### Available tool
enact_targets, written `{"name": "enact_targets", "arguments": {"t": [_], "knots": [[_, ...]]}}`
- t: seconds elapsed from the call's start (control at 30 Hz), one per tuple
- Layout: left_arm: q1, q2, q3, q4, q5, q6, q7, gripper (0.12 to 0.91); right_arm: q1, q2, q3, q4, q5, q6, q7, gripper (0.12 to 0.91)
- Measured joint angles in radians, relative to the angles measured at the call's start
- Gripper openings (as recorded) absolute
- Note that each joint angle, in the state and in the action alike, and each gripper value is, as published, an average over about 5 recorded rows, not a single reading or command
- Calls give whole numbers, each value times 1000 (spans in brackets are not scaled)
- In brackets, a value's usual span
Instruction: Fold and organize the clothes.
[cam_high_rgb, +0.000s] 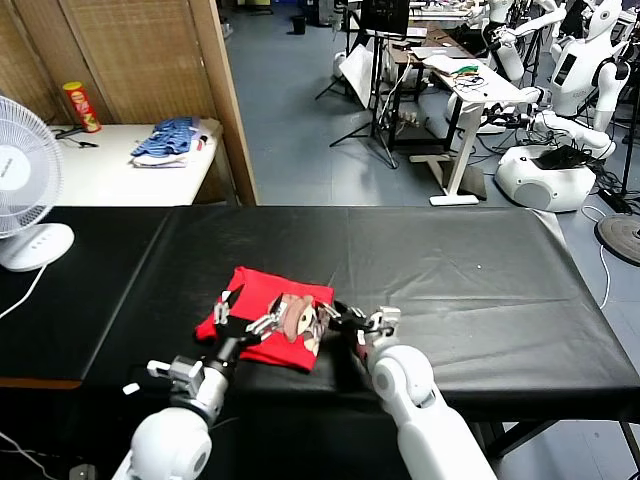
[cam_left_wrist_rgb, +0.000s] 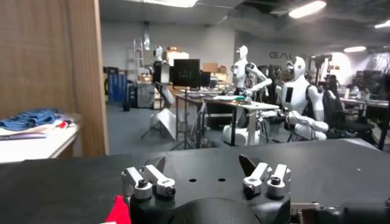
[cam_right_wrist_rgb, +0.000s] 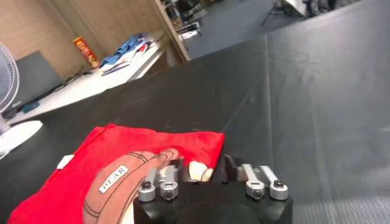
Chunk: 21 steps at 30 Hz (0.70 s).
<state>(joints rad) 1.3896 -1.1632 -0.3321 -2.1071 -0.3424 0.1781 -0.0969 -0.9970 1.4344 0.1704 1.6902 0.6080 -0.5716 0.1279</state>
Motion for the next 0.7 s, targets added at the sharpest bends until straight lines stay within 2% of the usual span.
{"name": "enact_targets", "arguments": {"t": [0.17, 0.23, 0.3, 0.4, 0.47, 0.6, 0.7], "knots": [[22, 1, -25, -1, -4, -10, 1, 798, 63, -20, -31, -76, -128, 73, -96, 197], [28, 0, -30, 4, -3, -13, 0, 798, 87, -34, -46, -100, -196, 119, -135, 145], [32, -2, -32, 11, 0, -15, 0, 798, 108, -51, -59, -121, -279, 181, -174, 129], [32, -4, -34, 21, 7, -17, -2, 798, 126, -80, -71, -140, -403, 290, -222, 146], [32, -3, -35, 28, 11, -18, -7, 798, 122, -101, -69, -138, -466, 355, -239, 183], [39, 7, -41, 42, 11, -28, -19, 798, 75, -148, -51, -90, -535, 425, -237, 361], [52, 18, -47, 52, 1, -57, -12, 798, 0, -187, -23, -16, -554, 449, -221, 528]]}}
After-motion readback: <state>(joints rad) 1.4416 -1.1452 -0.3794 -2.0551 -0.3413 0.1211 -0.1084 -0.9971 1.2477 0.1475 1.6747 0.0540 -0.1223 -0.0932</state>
